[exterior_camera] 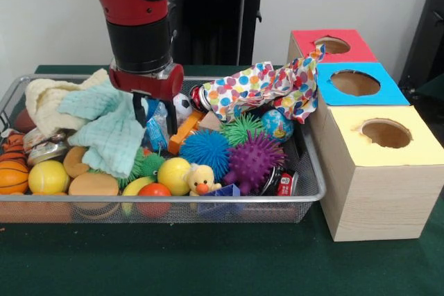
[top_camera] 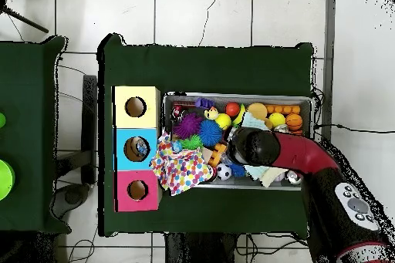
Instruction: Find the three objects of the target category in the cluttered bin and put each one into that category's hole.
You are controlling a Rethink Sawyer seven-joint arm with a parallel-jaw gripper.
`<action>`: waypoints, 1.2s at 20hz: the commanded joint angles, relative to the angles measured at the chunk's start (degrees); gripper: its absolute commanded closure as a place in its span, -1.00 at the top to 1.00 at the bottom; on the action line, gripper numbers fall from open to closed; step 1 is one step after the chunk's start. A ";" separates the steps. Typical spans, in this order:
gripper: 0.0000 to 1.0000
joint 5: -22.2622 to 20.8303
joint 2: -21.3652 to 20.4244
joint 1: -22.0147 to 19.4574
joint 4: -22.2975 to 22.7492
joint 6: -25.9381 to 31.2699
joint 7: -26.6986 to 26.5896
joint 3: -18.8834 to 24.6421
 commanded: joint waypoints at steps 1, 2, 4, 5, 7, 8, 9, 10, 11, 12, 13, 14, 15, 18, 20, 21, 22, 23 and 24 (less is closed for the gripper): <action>1.00 0.40 -2.02 -1.08 8.63 4.90 -3.23 3.62; 1.00 0.47 -2.29 -1.08 9.52 4.37 -2.64 3.49; 1.00 0.52 -2.78 -1.08 11.39 3.01 -1.40 3.21; 1.00 0.50 -3.00 -1.07 12.38 2.19 -0.76 3.05; 1.00 0.19 -2.59 -0.70 13.30 0.61 0.45 2.50; 1.00 -0.11 -1.90 -0.49 13.53 -0.85 1.27 2.14; 1.00 -0.69 -0.98 -0.28 13.48 -2.55 1.91 1.73; 1.00 -0.97 0.00 -0.19 13.27 -3.52 2.32 1.42; 1.00 -1.20 0.99 -0.04 12.96 -4.34 2.80 1.00; 1.00 -1.34 1.72 0.37 12.76 -5.14 3.64 0.33; 1.00 -1.26 2.25 1.00 12.54 -5.66 4.99 -0.72; 1.00 -0.79 2.38 1.91 12.45 -6.13 7.03 -2.21; 1.00 -0.32 2.51 2.83 12.37 -6.59 9.07 -3.70; 1.00 1.29 2.72 4.36 11.95 -7.19 12.34 -6.84; 1.00 2.93 2.85 5.12 11.45 -6.77 13.65 -8.50; 1.00 3.68 2.94 5.50 11.06 -6.54 14.15 -9.35; 1.00 4.37 3.08 5.77 11.08 -6.53 14.60 -10.28; 1.00 5.11 3.08 6.14 10.63 -6.11 14.92 -11.18; 1.00 5.49 3.09 6.28 10.75 -6.10 15.14 -12.05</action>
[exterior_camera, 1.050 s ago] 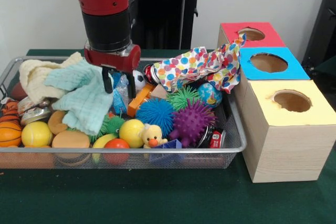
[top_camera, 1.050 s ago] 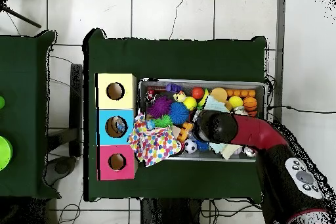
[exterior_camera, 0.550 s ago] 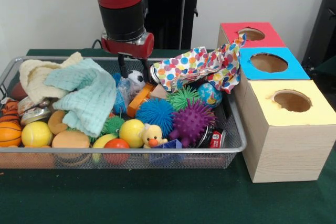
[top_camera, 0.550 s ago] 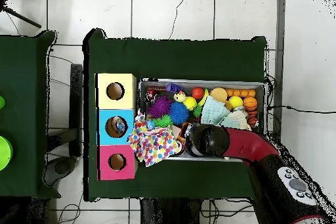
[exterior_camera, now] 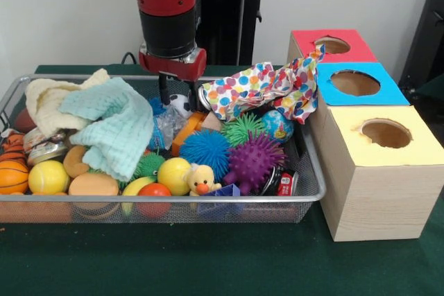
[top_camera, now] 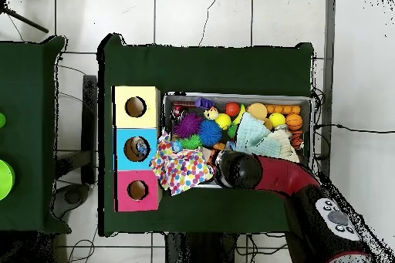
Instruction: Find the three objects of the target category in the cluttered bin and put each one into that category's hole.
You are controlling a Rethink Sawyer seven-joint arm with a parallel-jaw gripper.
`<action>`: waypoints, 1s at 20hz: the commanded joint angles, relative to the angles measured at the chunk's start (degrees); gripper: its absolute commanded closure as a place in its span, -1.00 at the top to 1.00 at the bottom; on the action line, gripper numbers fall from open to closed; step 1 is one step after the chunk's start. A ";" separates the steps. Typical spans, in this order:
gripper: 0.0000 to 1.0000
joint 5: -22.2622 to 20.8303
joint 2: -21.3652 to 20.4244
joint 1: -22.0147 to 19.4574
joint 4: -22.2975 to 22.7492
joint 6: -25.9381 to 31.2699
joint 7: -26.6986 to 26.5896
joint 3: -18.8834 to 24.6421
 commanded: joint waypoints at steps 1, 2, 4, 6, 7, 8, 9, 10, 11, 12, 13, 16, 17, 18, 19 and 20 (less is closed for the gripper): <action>1.00 4.59 3.46 1.84 1.36 -0.03 14.45 -6.28; 1.00 5.26 3.12 1.78 1.02 1.07 13.78 -6.75; 1.00 6.19 2.06 1.58 0.07 3.47 11.93 -7.27; 1.00 6.67 0.92 1.49 -1.16 6.23 9.83 -7.76; 1.00 6.98 0.36 1.50 -1.92 7.79 8.98 -8.06; 1.00 7.09 -0.15 1.74 -2.61 8.93 8.31 -8.53; 1.00 7.37 -0.48 2.11 -3.53 10.32 8.00 -9.02; 1.00 7.59 -0.38 2.54 -4.27 10.75 8.19 -9.50; 1.00 7.81 -0.29 2.98 -5.01 11.18 8.38 -9.99; 1.00 8.05 0.13 2.99 -5.91 11.11 8.39 -10.12; 1.00 8.30 0.89 3.15 -6.54 10.63 8.76 -10.20; 1.00 9.24 2.59 3.92 -7.96 7.88 10.37 -10.59; 1.00 9.76 3.03 3.91 -8.25 7.53 10.32 -10.32; 1.00 10.14 3.14 3.74 -8.32 7.24 9.94 -10.00; 1.00 10.52 2.94 3.95 -8.25 7.42 9.74 -9.92; 1.00 10.89 2.54 4.13 -8.01 7.77 9.57 -9.93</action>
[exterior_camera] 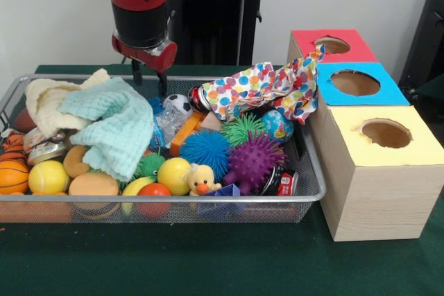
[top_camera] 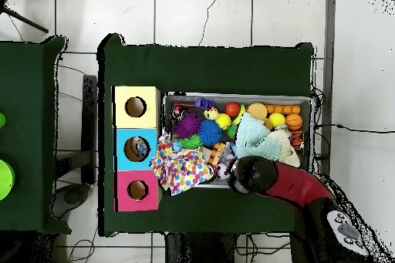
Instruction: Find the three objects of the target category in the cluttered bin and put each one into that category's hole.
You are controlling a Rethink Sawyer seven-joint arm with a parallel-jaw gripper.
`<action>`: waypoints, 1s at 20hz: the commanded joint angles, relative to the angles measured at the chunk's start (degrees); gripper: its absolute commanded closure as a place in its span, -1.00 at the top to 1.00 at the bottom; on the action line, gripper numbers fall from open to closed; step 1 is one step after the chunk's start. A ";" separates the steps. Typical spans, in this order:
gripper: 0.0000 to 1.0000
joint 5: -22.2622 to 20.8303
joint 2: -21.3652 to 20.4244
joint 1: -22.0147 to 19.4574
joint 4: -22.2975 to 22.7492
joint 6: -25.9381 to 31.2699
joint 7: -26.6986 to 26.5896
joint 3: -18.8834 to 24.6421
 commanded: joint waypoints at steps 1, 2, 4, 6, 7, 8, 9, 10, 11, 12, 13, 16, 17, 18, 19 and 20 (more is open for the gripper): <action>1.00 4.63 1.67 1.48 -6.03 3.71 9.40 0.24; 1.00 4.94 1.15 1.74 -5.61 4.13 9.22 0.25; 1.00 5.67 0.70 2.40 -5.85 5.33 8.96 0.07; 1.00 6.55 0.56 3.16 -6.21 6.47 9.11 -0.23; 1.00 7.08 0.61 3.54 -6.19 6.47 9.45 -0.34; 1.00 7.57 0.75 3.92 -6.21 6.21 9.87 -0.39; 1.00 8.07 0.90 4.29 -6.22 5.94 10.29 -0.44; 1.00 8.57 1.05 4.62 -6.23 5.64 10.50 -0.49; 1.00 9.08 1.21 4.95 -6.23 5.33 10.72 -0.53; 1.00 9.53 1.26 5.22 -6.09 5.23 10.78 -0.60; 1.00 9.98 1.31 5.48 -5.95 5.14 10.84 -0.66; 1.00 11.15 0.66 5.77 -5.63 6.60 10.47 -1.16; 1.00 11.62 0.30 6.10 -5.53 7.47 10.58 -1.43; 1.00 11.94 -0.44 6.75 -5.48 8.78 11.06 -2.12; 1.00 12.26 -1.18 7.40 -5.43 10.09 11.55 -2.81; 1.00 12.55 -1.82 7.99 -5.68 11.82 11.73 -3.33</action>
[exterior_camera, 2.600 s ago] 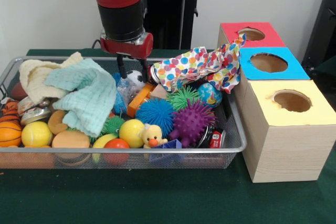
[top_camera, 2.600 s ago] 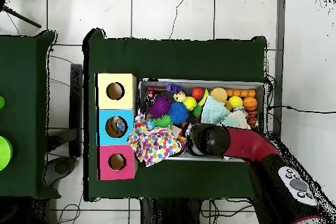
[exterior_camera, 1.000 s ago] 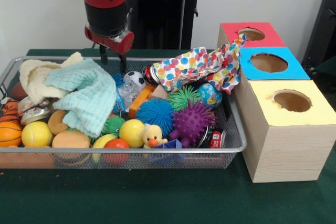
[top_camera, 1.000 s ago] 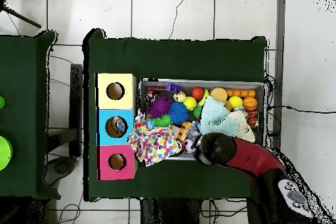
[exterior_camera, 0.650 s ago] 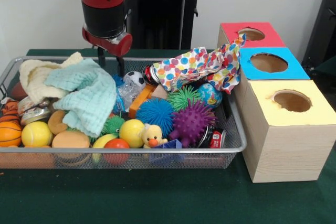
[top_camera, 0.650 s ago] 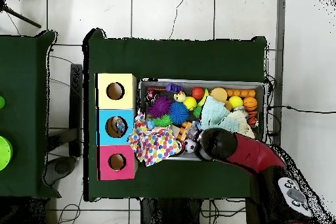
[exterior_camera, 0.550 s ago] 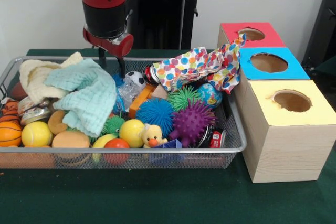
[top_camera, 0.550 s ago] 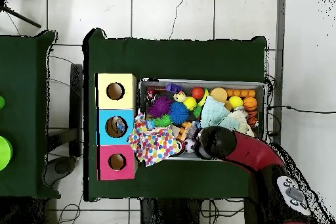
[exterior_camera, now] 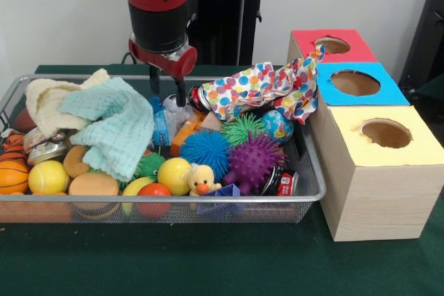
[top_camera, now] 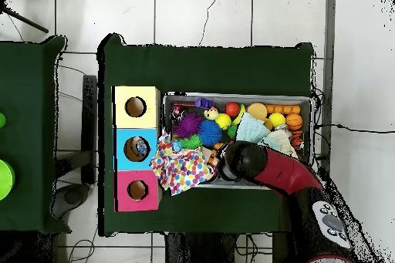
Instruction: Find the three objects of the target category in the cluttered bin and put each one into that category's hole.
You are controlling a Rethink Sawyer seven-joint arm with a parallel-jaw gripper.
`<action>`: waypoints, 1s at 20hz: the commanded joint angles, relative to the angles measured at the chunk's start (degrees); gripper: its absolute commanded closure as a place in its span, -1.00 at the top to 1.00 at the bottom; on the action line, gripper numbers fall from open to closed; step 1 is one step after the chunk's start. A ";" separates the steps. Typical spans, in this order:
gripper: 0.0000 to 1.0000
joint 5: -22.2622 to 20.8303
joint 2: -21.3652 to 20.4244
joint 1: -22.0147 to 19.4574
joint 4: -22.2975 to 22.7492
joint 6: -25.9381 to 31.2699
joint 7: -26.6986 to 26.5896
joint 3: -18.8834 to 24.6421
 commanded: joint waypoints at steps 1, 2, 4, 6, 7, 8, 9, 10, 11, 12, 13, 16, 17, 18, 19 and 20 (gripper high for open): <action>1.00 4.29 -2.05 2.64 -3.69 12.59 11.84 -1.98; 1.00 4.47 -2.13 2.73 -3.88 13.05 11.53 -2.05; 1.00 4.89 -1.49 2.40 -4.27 12.74 10.57 -1.70; 1.00 5.37 -0.02 1.54 -4.57 10.91 9.40 -0.83; 1.00 5.54 0.65 1.14 -4.61 9.94 8.97 -0.45; 1.00 5.60 1.16 0.82 -4.74 9.11 8.59 -0.22; 1.00 5.72 1.64 0.52 -4.72 8.43 8.29 0.04; 1.00 5.79 2.11 0.19 -4.81 7.75 7.96 0.25; 1.00 5.92 2.49 -0.13 -4.58 6.94 7.71 0.50; 1.00 6.05 2.88 -0.45 -4.35 6.13 7.46 0.75; 1.00 6.17 3.18 -0.72 -4.02 5.26 7.24 0.97; 1.00 6.19 4.22 -1.29 -3.12 2.48 7.03 1.48; 1.00 6.20 4.56 -1.47 -2.82 1.55 6.96 1.64; 1.00 6.17 4.92 -1.64 -2.77 0.91 6.96 1.77; 1.00 6.14 5.27 -1.81 -2.73 0.28 6.97 1.90; 1.00 6.12 5.62 -1.97 -2.68 -0.36 6.97 2.03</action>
